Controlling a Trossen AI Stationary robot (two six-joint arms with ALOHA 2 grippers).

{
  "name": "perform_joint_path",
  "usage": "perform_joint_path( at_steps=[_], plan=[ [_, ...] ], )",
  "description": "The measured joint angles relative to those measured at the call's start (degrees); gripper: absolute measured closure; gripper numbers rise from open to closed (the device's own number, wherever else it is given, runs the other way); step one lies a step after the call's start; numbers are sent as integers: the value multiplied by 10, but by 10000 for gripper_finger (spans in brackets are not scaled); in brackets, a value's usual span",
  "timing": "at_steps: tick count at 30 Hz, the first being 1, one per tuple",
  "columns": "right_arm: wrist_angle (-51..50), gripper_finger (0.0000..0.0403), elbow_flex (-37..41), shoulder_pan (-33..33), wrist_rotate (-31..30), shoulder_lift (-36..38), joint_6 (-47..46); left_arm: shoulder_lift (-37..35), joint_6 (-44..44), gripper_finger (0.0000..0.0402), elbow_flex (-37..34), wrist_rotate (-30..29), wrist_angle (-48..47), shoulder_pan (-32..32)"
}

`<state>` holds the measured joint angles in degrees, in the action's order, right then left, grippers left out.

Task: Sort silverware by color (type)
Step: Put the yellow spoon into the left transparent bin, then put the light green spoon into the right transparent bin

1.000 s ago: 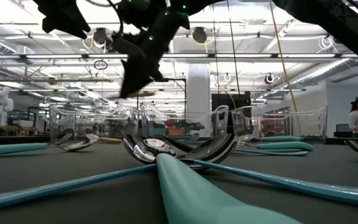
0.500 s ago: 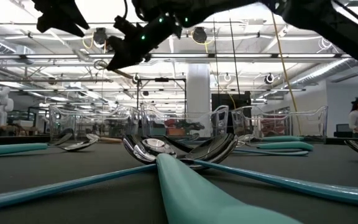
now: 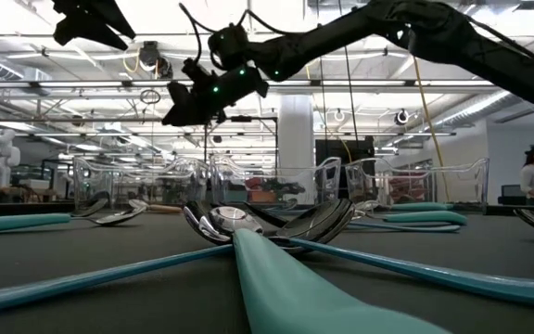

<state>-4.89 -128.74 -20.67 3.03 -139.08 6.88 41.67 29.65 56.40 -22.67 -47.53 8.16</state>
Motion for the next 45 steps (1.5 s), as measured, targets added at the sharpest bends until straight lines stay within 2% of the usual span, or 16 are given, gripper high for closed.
perform_joint_path(
  at_steps=[6, 10, 16, 22, 27, 33, 36, 39, 45],
  plan=[
    [-8, 165, -1, -6, -14, 2, -58, 0, 0, 242, 0, -5, -1, 0],
    [-63, 137, -1, -2, -49, 15, -133, 0, 1, 242, 0, -4, -17, 0],
    [-221, 147, -1, 9, -74, 72, -219, 2, 1, 242, 0, 14, -41, -2],
    [-320, 166, -1, 33, -73, 156, -192, 12, -17, 242, -13, 22, -25, -4],
    [-406, 167, -1, 43, -67, 224, -143, 22, -16, 242, -48, 29, 58, -6],
    [-498, 167, 6, 46, 24, 284, -108, 48, -15, 242, -93, 45, 215, -19],
    [-526, 167, 41, 54, 61, 312, -101, 75, -14, 242, -110, 61, 259, -26],
    [-532, 167, 109, 70, 95, 352, -94, 109, 19, 242, -117, 65, 274, -33],
    [-471, 167, 323, 107, 108, 478, -110, 192, 125, 242, -117, 65, 280, -66]
  ],
)
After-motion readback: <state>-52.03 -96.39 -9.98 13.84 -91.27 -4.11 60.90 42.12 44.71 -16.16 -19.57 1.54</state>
